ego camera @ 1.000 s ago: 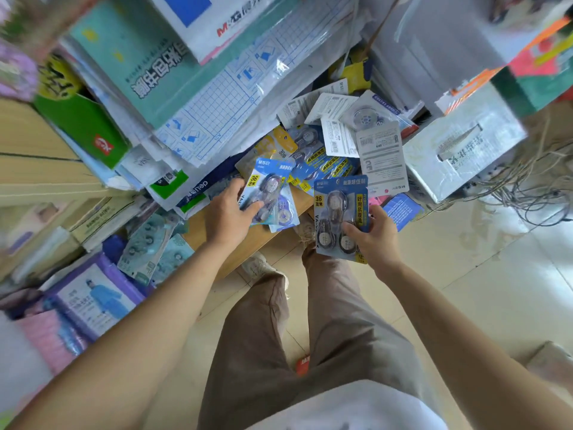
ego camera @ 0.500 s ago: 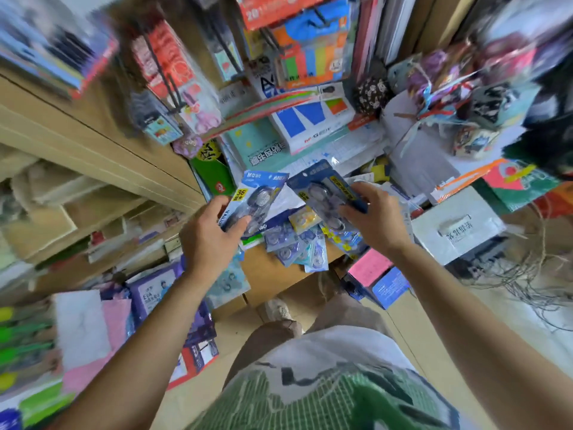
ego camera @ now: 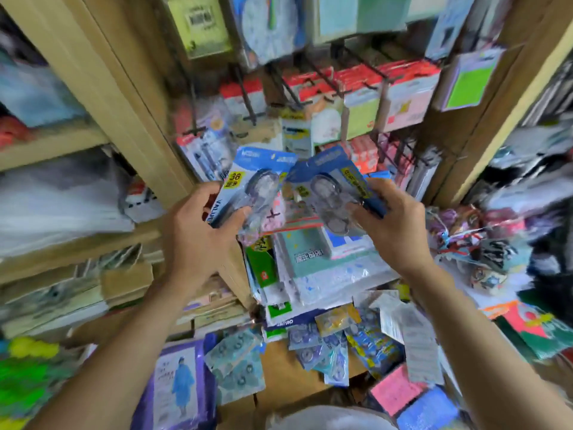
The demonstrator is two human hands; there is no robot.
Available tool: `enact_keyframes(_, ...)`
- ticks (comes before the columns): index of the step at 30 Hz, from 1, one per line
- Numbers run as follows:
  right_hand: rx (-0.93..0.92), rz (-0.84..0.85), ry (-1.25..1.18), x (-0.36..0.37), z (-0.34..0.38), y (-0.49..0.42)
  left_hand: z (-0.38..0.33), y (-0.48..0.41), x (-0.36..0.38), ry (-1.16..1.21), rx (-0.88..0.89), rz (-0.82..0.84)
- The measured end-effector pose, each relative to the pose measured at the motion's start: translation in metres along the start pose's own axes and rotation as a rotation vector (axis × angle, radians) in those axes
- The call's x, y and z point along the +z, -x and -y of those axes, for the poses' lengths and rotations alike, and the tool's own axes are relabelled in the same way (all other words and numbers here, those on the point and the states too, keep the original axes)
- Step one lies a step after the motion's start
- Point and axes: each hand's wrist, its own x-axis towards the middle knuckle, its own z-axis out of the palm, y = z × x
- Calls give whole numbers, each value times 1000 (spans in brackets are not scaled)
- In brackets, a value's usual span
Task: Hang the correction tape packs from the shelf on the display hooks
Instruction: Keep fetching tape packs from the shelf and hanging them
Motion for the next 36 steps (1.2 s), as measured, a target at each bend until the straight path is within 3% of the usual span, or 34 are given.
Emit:
enact_keyframes(6,-158,-113,-228,-15,59,-61,-26,-60,-48,101,142,-244)
enact_keyframes(13,-219,-164,-483,-14,116,-121,-51,-127,-86,225,314,-379)
enact_keyframes(29,-431,-195,-592,-21,221,-254,-112,-259,-162,413,513,-605)
enact_keyframes(36,-446,-131,-504,-20,238,-292,-123,-308,-175,299,548,-672)
